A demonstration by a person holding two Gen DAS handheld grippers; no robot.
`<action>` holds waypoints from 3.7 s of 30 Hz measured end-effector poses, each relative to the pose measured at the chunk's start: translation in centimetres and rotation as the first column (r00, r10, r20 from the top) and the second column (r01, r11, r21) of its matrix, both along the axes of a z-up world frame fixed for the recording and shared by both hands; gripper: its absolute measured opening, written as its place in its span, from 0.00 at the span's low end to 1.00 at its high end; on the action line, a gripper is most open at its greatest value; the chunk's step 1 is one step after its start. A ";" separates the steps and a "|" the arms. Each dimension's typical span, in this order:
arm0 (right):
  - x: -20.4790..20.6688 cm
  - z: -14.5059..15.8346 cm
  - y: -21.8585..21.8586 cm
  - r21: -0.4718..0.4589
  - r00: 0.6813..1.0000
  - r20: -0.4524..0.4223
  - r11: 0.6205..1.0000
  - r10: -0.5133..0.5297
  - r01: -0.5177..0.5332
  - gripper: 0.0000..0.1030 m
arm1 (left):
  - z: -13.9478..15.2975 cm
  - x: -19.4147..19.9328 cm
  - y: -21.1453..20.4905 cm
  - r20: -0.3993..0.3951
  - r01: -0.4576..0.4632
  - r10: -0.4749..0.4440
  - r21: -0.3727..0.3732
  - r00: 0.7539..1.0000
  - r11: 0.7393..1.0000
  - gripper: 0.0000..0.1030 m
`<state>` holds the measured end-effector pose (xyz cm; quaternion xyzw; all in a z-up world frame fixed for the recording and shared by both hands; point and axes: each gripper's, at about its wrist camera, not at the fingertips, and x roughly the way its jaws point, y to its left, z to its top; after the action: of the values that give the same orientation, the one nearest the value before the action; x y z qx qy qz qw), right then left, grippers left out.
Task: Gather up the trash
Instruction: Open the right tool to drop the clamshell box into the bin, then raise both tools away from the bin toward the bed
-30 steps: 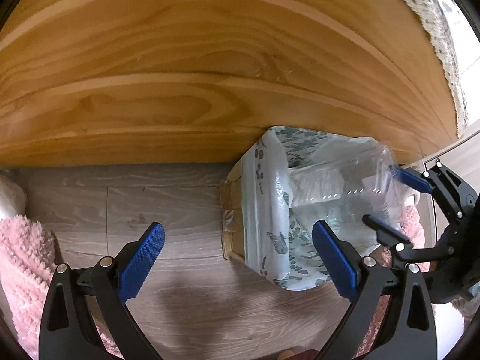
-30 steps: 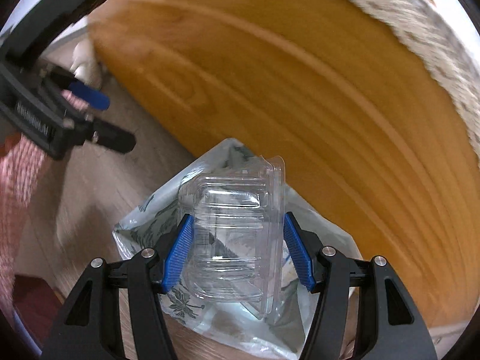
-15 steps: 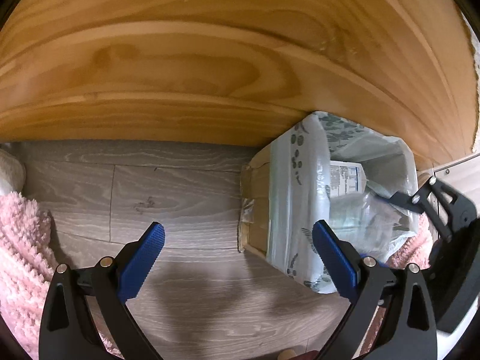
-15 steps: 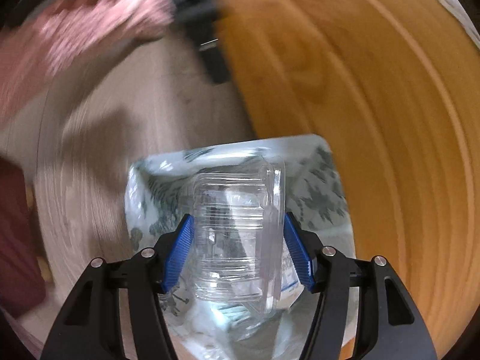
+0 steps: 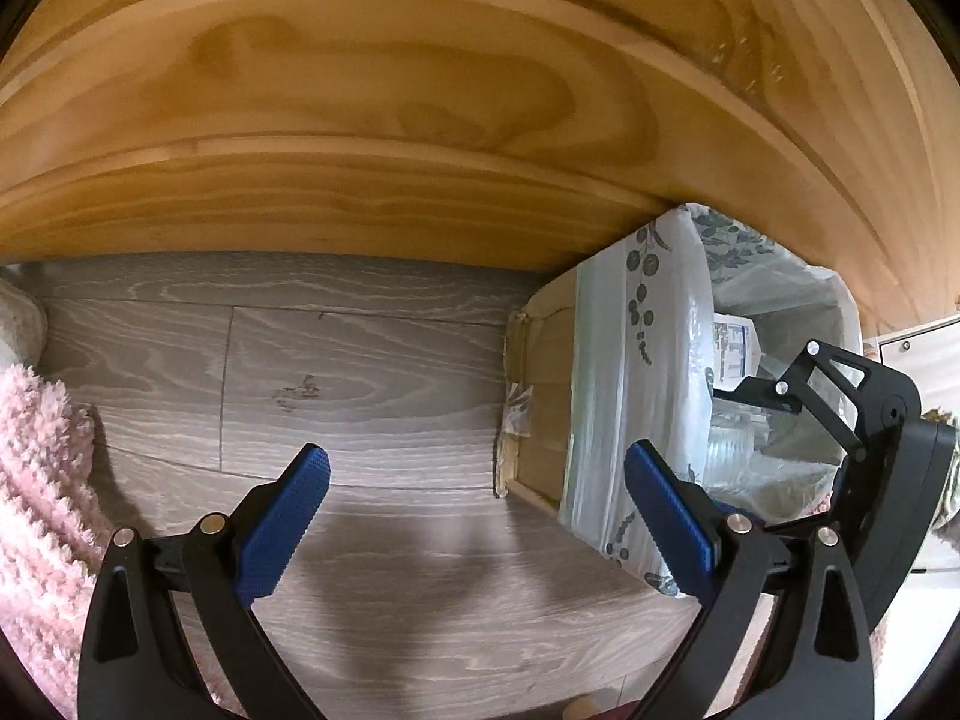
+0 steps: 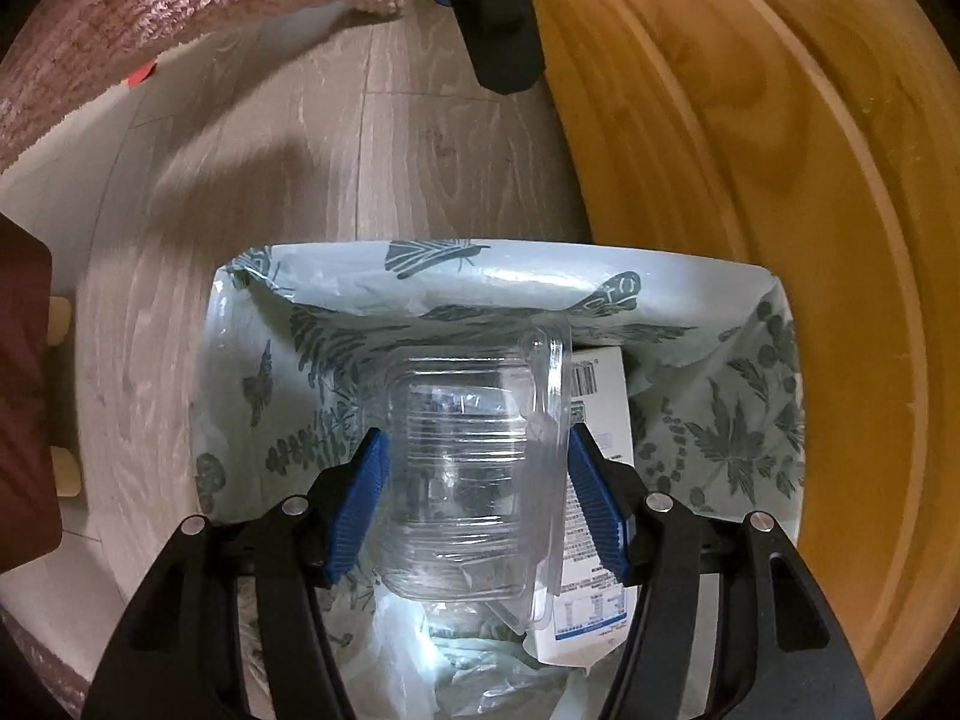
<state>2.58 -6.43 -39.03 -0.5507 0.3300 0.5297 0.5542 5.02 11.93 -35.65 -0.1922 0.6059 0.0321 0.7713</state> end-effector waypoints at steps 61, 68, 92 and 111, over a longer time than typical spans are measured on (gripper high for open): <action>-0.8 12.2 -7.2 0.207 0.645 -0.206 0.612 -0.736 0.763 0.92 | 14.9 -5.9 -5.1 0.211 0.082 -0.108 0.131 0.971 0.988 0.93; -2.9 15.0 -8.9 0.305 0.594 -0.232 0.522 -0.770 0.796 0.92 | 16.6 -8.0 -6.1 0.259 0.088 -0.123 0.142 0.958 0.986 0.93; -8.4 25.5 -16.1 0.583 0.415 -0.345 0.155 -0.842 0.797 0.92 | 25.6 -14.4 -11.4 0.565 0.092 -0.256 0.303 0.785 0.949 0.93; -10.2 30.6 -19.7 0.707 0.334 -0.386 -0.043 -0.860 0.705 0.92 | 31.3 -16.9 -11.2 0.718 0.012 -0.272 0.344 0.641 0.939 0.93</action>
<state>-7.66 -26.16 -8.44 0.0098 0.2575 0.1454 0.9552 -11.85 0.69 -4.36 -0.0166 0.2299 -0.0183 0.9729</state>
